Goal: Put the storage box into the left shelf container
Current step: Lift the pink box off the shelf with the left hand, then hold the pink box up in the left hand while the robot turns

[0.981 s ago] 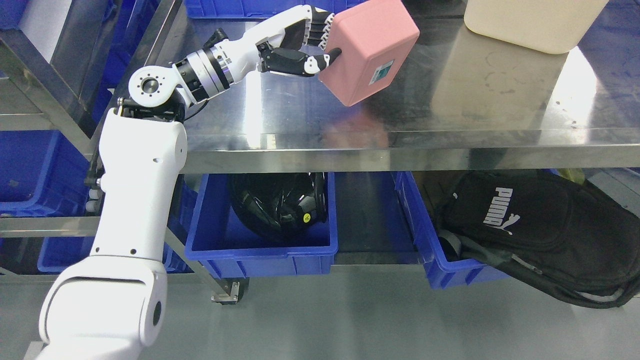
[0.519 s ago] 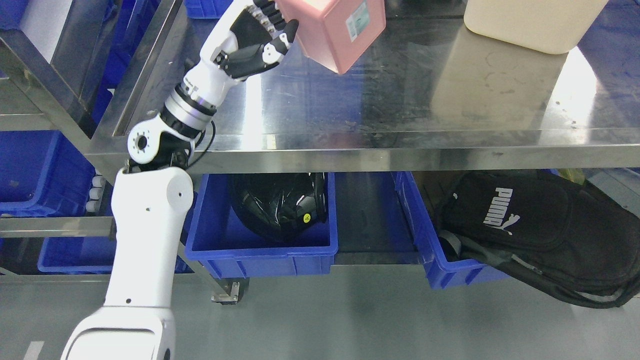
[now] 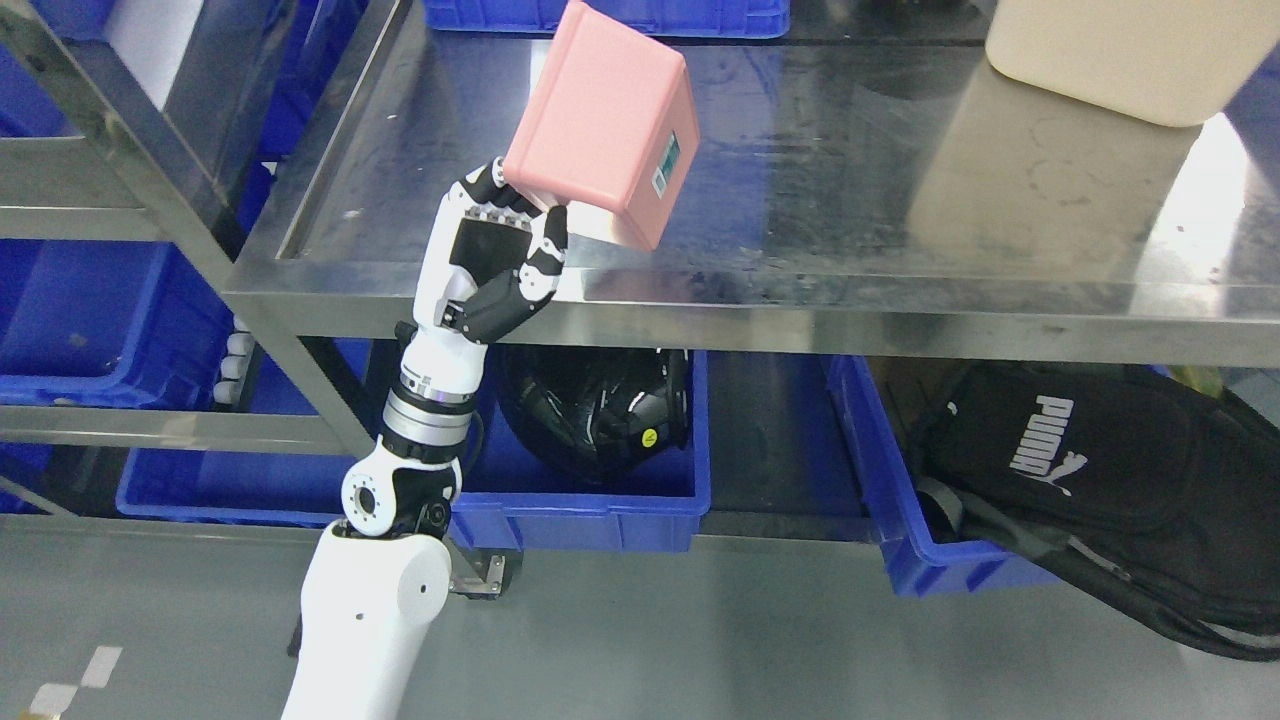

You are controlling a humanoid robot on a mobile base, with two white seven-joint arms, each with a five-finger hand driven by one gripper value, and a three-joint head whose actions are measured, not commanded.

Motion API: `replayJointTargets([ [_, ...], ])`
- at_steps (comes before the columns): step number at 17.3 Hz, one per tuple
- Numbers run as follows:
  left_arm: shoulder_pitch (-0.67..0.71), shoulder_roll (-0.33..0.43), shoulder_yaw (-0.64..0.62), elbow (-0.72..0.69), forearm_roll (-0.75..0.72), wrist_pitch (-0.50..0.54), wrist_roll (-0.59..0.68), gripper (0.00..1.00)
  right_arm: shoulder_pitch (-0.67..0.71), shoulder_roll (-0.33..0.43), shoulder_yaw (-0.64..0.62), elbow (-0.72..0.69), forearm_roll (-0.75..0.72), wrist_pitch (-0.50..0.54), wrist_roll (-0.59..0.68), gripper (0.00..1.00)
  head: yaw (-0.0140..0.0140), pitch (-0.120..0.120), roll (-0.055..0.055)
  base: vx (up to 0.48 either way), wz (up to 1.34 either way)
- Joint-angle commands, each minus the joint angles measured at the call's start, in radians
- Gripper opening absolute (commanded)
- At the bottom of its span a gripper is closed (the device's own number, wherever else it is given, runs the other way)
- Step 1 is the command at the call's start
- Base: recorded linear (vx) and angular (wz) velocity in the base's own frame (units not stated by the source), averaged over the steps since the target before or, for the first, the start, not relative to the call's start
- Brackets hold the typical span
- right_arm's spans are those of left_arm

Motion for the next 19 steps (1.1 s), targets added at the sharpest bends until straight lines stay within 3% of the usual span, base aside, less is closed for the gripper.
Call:
replayJointTargets([
  [1,0.149,0.016,-0.114,-0.187,0.015,-0.020,0.005,0.01,0.009,-0.017,-0.005,-0.017,0.002,0.000,0.001,1.00,0.0000,0.000,0.000,0.043,0.36],
  [9,0.212,0.016,-0.089,-0.204,0.015,-0.034,0.004,0.01,0.009,-0.017,-0.005,-0.017,0.002,0.000,0.001,1.00,0.0000,0.000,0.000,0.109,0.75],
  [19,0.250,0.016,-0.040,-0.211,0.015,-0.036,-0.007,0.01,0.009,-0.017,-0.005,-0.017,0.002,0.000,0.001,1.00,0.0000,0.001,0.000,0.241,1.33],
])
